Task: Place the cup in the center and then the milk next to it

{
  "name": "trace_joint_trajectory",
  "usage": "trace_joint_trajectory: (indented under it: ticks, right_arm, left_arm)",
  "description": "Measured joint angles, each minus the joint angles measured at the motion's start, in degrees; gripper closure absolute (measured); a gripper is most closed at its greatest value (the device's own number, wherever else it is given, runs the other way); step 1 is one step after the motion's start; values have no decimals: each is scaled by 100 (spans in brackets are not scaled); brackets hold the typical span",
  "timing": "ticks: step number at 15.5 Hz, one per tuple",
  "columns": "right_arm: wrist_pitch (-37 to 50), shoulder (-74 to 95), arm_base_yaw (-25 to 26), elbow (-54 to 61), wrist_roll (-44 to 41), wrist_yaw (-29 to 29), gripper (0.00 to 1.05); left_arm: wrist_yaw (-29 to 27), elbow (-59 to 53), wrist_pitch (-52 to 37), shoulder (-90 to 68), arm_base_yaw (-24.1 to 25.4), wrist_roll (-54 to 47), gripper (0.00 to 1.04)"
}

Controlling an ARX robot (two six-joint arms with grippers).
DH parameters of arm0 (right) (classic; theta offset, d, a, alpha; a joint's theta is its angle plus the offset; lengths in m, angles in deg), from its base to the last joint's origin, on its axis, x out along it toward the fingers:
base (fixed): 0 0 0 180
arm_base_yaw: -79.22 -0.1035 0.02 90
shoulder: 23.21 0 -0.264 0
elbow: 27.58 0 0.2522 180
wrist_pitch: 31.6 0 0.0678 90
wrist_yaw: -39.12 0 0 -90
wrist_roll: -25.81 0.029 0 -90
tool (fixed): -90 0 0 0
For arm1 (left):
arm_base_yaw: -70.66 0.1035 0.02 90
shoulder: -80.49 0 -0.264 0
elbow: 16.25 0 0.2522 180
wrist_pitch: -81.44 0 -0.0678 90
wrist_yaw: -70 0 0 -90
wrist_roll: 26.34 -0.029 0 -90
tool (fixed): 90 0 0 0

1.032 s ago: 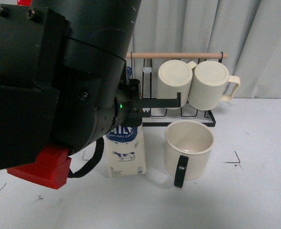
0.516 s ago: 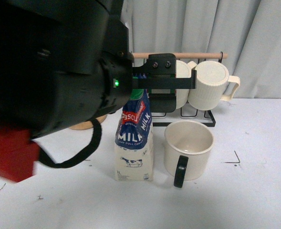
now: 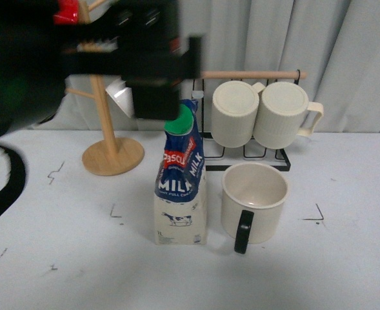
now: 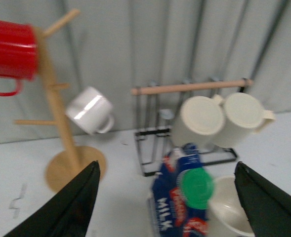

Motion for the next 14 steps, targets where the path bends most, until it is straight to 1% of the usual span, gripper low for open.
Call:
trace_joint_trajectory:
  ticks: [1, 2, 3, 5, 9, 11, 12, 13, 14]
  right_arm:
    - [0, 0, 0, 0, 0, 4, 6]
    - [2, 0, 0, 0, 0, 2, 6]
    - [2, 0, 0, 0, 0, 2, 6]
    - [2, 0, 0, 0, 0, 2, 6]
    - [2, 0, 0, 0, 0, 2, 6]
    - [2, 0, 0, 0, 0, 2, 6]
    - [4, 0, 0, 0, 0, 2, 6]
    - [4, 0, 0, 0, 0, 2, 6]
    - [4, 0, 0, 0, 0, 2, 6]
  left_arm:
    - [-284, -1108, -874, 664, 643, -262, 49]
    - [485, -1864, -632, 1770, 1360, -317, 87]
    - [824, -2142, -417, 2234, 1683, -326, 103]
    - [1158, -2361, -133, 2872, 2052, -330, 103]
    - [1602, -2653, 468, 3707, 2463, -332, 103]
    - [1731, -2848, 232, 3856, 2612, -330, 103]
    - [1836, -2918, 614, 4030, 2702, -332, 103]
    - [2168, -2918, 734, 4207, 2927, -334, 103]
    - [2393, -2918, 922, 4518, 3259, -337, 103]
